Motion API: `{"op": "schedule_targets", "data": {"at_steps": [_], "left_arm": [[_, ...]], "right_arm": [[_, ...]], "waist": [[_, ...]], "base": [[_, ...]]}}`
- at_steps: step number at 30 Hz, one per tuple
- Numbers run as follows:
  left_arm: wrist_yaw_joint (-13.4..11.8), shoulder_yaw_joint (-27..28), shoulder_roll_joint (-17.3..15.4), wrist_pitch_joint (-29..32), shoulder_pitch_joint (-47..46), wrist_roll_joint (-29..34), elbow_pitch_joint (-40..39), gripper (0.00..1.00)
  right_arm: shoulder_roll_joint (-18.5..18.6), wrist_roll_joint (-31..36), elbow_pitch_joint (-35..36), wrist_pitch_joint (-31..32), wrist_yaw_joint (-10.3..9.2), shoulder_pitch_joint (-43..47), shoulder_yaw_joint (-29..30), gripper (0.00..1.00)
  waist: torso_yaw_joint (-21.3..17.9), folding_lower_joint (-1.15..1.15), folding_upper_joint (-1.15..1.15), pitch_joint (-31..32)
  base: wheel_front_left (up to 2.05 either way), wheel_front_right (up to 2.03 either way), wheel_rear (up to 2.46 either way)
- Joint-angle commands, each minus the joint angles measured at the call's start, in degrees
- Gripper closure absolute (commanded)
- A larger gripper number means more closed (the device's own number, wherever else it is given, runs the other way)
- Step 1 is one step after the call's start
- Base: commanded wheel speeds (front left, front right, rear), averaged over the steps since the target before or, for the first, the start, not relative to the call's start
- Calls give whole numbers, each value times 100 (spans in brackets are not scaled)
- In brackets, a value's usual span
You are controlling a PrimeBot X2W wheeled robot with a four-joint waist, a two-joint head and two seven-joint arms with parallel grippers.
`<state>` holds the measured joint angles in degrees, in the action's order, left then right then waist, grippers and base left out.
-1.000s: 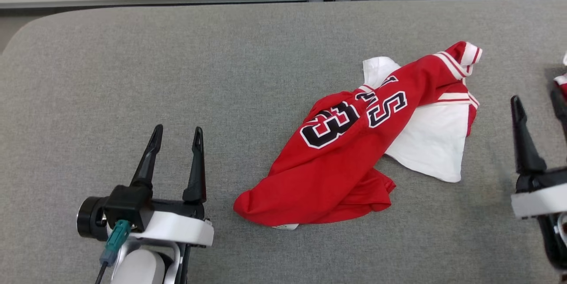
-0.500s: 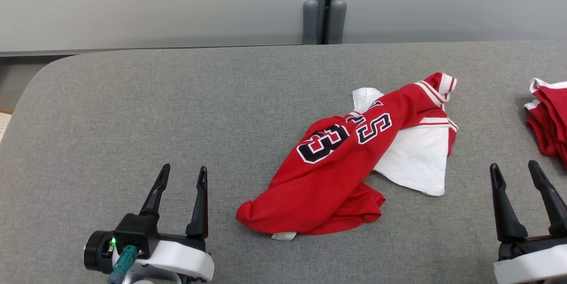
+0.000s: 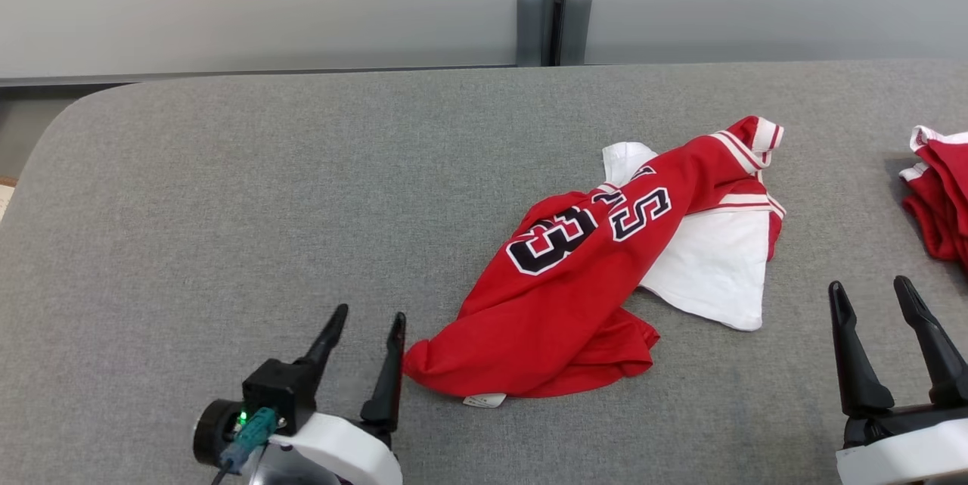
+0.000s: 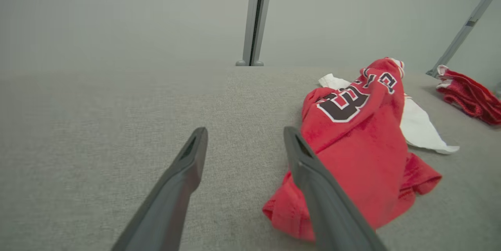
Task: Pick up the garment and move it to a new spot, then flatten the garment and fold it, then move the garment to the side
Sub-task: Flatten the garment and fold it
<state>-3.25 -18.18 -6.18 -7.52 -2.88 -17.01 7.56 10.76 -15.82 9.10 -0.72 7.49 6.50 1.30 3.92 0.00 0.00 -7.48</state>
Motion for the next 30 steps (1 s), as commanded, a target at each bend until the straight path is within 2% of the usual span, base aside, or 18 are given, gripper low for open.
{"op": "schedule_targets", "data": {"at_steps": [1,8,9,11,17,22,30], "left_arm": [[140,-108,32,237,71,-169,-44,0],[464,-533,84,1189,256,-568,-144,0],[490,-567,88,1267,257,-605,-151,11],[511,-572,102,1230,182,-631,-200,100],[473,-482,122,1036,6,-662,-216,100],[353,-179,120,720,-244,-768,-224,100],[278,310,145,394,-873,-1056,275,100]], "right_arm": [[26,-5,25,17,0,-16,-1,0],[66,-80,-21,-3,0,-107,-44,0],[65,-89,-24,-5,0,-128,-56,0],[69,-115,-29,-13,0,-166,-79,0],[102,-170,-61,-51,0,-204,-92,0],[111,-240,-67,-80,0,-285,-71,0],[134,-345,-76,-84,0,-431,-82,0]], "waist": [[29,0,0,-54],[71,0,0,-196],[71,0,0,-212],[65,0,0,-248],[31,0,0,-310],[-18,0,0,-417],[-160,0,0,-689]], "base": [[0,0,0],[0,0,0],[0,0,0],[0,0,0],[0,0,0],[0,0,0],[0,0,0]]}}
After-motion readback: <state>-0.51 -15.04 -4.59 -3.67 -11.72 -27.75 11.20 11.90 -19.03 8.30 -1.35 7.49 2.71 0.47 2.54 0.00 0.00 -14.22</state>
